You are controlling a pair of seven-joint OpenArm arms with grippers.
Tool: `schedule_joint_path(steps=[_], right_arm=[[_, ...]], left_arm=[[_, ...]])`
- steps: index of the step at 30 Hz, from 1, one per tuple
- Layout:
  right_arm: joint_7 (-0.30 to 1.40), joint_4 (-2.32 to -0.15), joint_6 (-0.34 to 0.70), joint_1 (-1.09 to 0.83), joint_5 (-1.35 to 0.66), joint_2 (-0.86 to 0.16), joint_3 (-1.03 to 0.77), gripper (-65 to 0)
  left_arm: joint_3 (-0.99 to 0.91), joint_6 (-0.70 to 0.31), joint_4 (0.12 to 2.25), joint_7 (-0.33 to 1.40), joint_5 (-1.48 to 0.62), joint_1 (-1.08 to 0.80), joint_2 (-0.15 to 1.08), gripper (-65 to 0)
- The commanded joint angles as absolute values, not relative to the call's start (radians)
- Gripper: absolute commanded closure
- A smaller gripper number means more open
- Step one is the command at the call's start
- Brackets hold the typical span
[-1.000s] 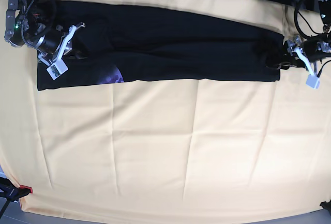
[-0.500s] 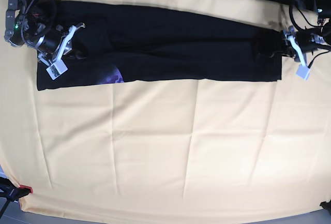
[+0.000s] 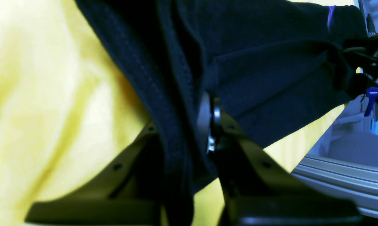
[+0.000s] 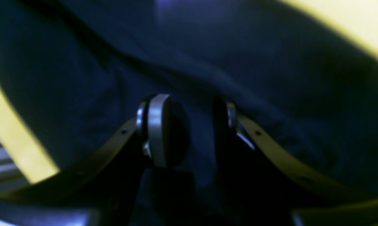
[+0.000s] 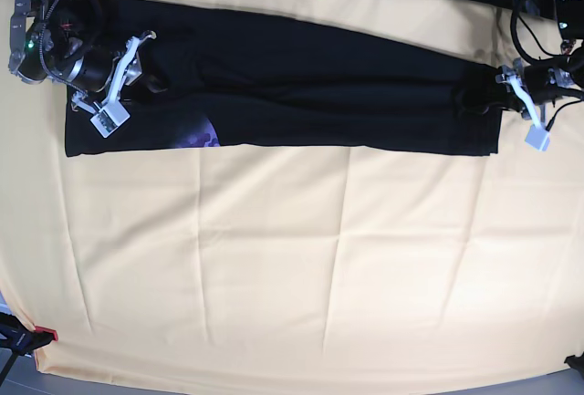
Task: Fold the T-shirt properly
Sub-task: 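Fold the strip end held by the left gripper toward the right gripper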
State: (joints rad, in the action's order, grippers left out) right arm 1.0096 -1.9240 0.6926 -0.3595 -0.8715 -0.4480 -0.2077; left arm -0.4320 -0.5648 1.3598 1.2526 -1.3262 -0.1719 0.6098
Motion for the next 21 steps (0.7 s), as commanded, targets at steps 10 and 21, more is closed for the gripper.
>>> schedule_joint_path(steps=[10, 21], right_arm=[[1.046, -2.109, 0.698, -0.354, -0.894, -0.463, -0.320, -25.1], [1.093, -2.109, 0.698, -0.355, -0.894, -0.463, -0.348, -25.1]], left_arm=[[-0.496, -0.568, 1.373, 1.229, -1.259, -0.166, 0.734, 0.0], [-0.642, -0.472, 1.372, 1.216, -1.185, -0.169, 0.868, 0.0]])
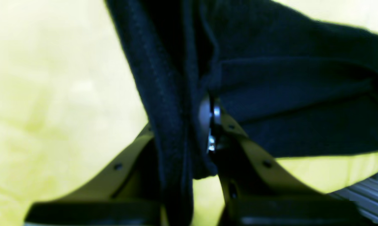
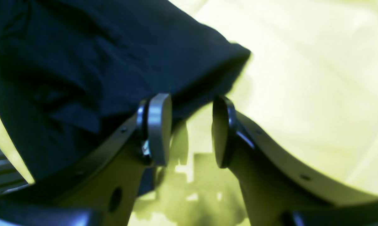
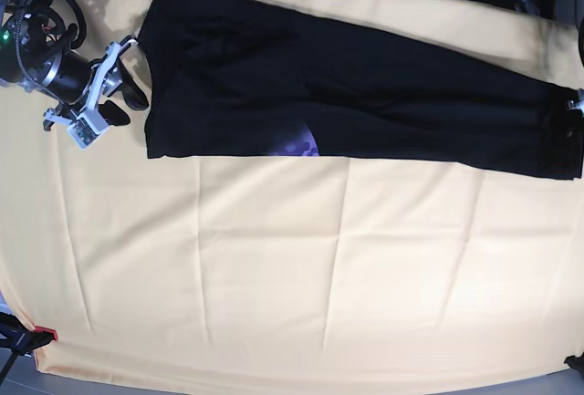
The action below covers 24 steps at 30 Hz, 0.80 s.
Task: Fold the T-shirt properly
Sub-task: 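Fold the strip end held by the left gripper toward the right gripper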
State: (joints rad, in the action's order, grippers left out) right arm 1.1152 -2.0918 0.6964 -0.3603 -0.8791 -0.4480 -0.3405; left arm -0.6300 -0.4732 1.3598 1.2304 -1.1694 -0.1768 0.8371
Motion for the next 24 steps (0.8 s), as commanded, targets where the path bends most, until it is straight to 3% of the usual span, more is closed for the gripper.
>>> schedule_joint_path(steps=[1, 7, 15, 24], right_arm=[[1.092, -2.109, 0.698, -0.355, -0.894, -0.463, -0.348, -25.1], [1.073, -2.109, 0.698, -0.355, -0.894, -0.463, -0.348, -25.1], [1.022, -2.108, 0.698, -0.355, -0.894, -0.459, -0.348, -25.1], [1.021, -2.108, 0.698, -0.355, -0.890, -0.413, -0.348, -25.1]], left_arm=[[-0.642, -0.469, 1.372, 1.230, -1.197, -0.169, 0.872, 0.0], [-0.642, -0.558, 1.373, 1.374, -1.478, -0.174, 0.864, 0.0], [-0.642, -0.545, 1.437, 1.396, -1.484, -0.178, 0.836, 0.0], [-0.642, -0.574, 1.842, 1.382, -1.484, -0.295, 0.714, 0.0]])
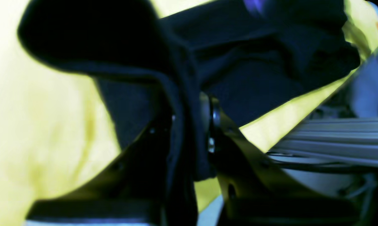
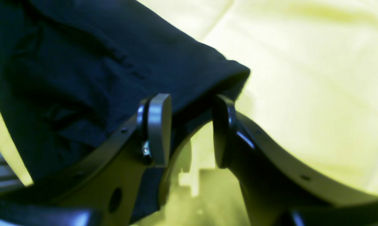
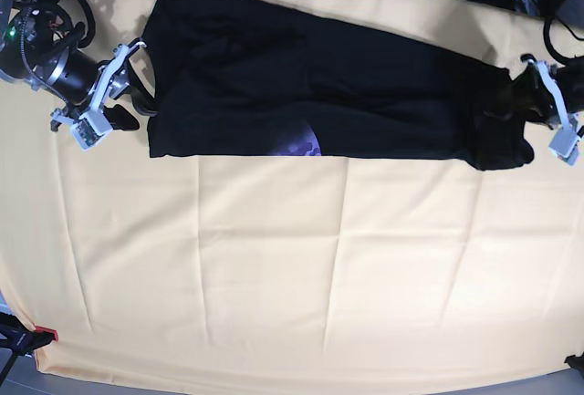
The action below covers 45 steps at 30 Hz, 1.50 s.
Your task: Fold the T-shirt properly
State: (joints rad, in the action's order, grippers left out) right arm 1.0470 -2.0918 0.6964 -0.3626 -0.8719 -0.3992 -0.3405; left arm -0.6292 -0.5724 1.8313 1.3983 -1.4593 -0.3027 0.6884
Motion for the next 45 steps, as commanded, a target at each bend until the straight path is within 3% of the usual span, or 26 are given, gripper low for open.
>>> schedule_joint_path(steps=[1, 16, 17, 21, 23, 27, 31, 32, 34, 35, 45], right_arm=[[1.021, -2.108, 0.698, -0.355, -0.890, -0.410, -0.348, -25.1], [1.032, -2.108, 0.698, -0.355, -0.890, -0.396, -0.348, -25.1], [1.032, -2.108, 0.698, -0.355, -0.890, -0.396, -0.348, -25.1], [1.032, -2.108, 0.698, -0.355, -0.891, -0.396, -0.348, -25.1], [1.032, -2.108, 0.698, -0.355, -0.894, -0.396, -0.348, -25.1], [1.028, -2.108, 0.698, -0.355, -0.894, -0.396, -0.348, -25.1], [1.029, -2.108, 0.698, -0.355, -0.894, -0.396, -0.348, -25.1], [1.029, -2.108, 0.698, -0.355, -0.894, -0.396, -0.348, -25.1], [1.028, -2.108, 0.698, -0.355, -0.895, -0.396, -0.348, -25.1], [1.029, -2.108, 0.698, -0.355, -0.895, -0.396, -0.348, -25.1], [1.029, -2.109, 0.698, -0.332, -0.941, -0.396, -0.348, -25.8]], left_arm=[[-0.642, -0.580, 1.881, 1.374, -1.484, -0.303, 0.697, 0.0], [-0.532, -0.636, 1.944, 1.308, -1.484, -0.304, 0.522, 0.0], [-0.530, -0.632, 1.944, 1.306, -1.484, -0.304, 0.518, -3.8], [-0.513, -0.510, 1.947, 1.298, -1.484, -0.299, 0.516, -36.9], [-0.511, -0.488, 1.949, 1.286, -1.484, -0.299, 0.516, -40.8], [-0.511, -0.508, 1.949, 1.286, -1.484, -0.299, 0.516, -40.7], [-0.528, -0.623, 1.949, 1.282, -1.484, -0.298, 0.515, -38.0], [-0.529, -0.647, 1.949, 1.266, -1.484, -0.296, 0.515, -31.1], [-0.529, -0.659, 1.949, 1.205, -1.438, -0.295, 0.511, -5.2], [-0.529, -0.658, 1.949, 1.171, -1.395, -0.297, 0.505, 0.0], [-0.311, -0.582, 1.881, 0.915, -0.909, -0.296, 0.498, 0.0]])
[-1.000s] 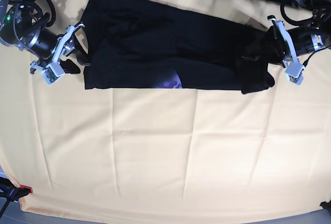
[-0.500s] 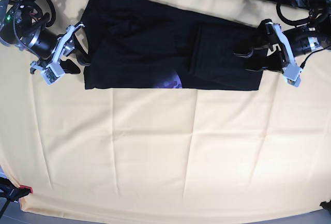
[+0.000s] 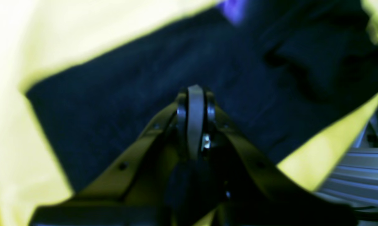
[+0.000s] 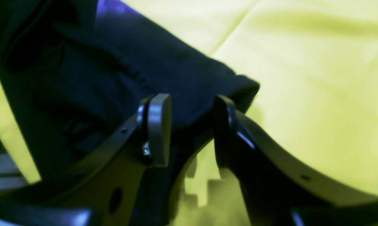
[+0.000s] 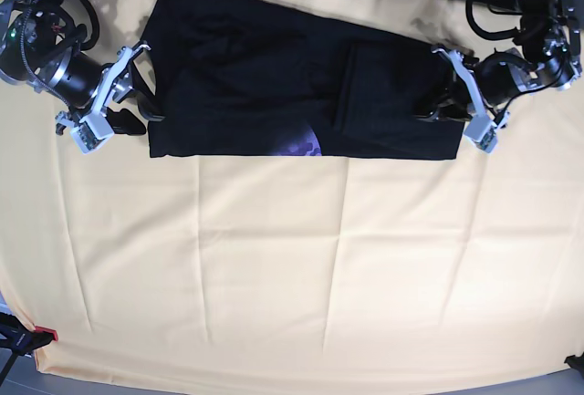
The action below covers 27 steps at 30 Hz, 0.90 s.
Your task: Fold the T-shirt properly
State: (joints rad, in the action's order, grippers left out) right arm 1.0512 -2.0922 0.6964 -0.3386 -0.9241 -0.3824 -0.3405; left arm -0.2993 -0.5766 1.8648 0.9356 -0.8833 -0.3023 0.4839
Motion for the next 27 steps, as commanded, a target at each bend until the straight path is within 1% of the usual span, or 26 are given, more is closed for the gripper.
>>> schedule_joint_path(steps=[1, 3, 6, 9, 13, 16, 19, 22, 27], right_arm=[[1.033, -2.109, 0.691, -0.327, -0.934, -0.397, -0.350, -26.0], [1.055, -2.109, 0.633, -0.324, -0.909, -0.396, -0.363, -28.5], [1.101, -2.109, 0.565, -0.342, -0.900, -0.390, -0.406, -33.2], [1.100, -2.109, 0.511, -0.398, -0.879, -0.350, -0.479, -35.6], [1.093, -2.109, 0.495, -0.479, -0.918, -0.247, -0.571, -39.4], [1.093, -2.107, 0.493, -0.518, -0.968, -0.154, -0.608, -39.4], [1.096, -2.107, 0.497, -0.537, -1.001, -0.088, -0.609, -39.4], [1.092, -2.099, 0.496, -0.537, -1.008, -0.057, -0.609, -39.4], [1.090, -2.040, 0.498, -0.537, -1.022, -0.052, -0.609, -39.4]], left_arm=[[-0.282, -0.558, 1.865, 0.895, -0.869, -0.296, 0.498, 0.0], [-0.239, -0.525, 1.839, 0.883, -0.801, -0.295, 0.498, 0.0], [-0.221, -0.508, 1.813, 0.883, -0.738, -0.296, 0.498, 0.0], [-0.221, -0.495, 1.810, 0.883, -0.712, -0.296, 0.499, 0.0], [-0.221, -0.496, 1.810, 0.883, -0.715, -0.296, 0.499, 0.0], [-0.221, -0.496, 1.810, 0.883, -0.720, -0.296, 0.499, 0.0], [-0.221, -0.496, 1.810, 0.883, -0.754, -0.296, 0.499, 0.0], [-0.221, -0.496, 1.810, 0.884, -0.760, -0.296, 0.499, 0.0], [-0.221, -0.496, 1.810, 0.891, -0.760, -0.296, 0.499, 0.0]])
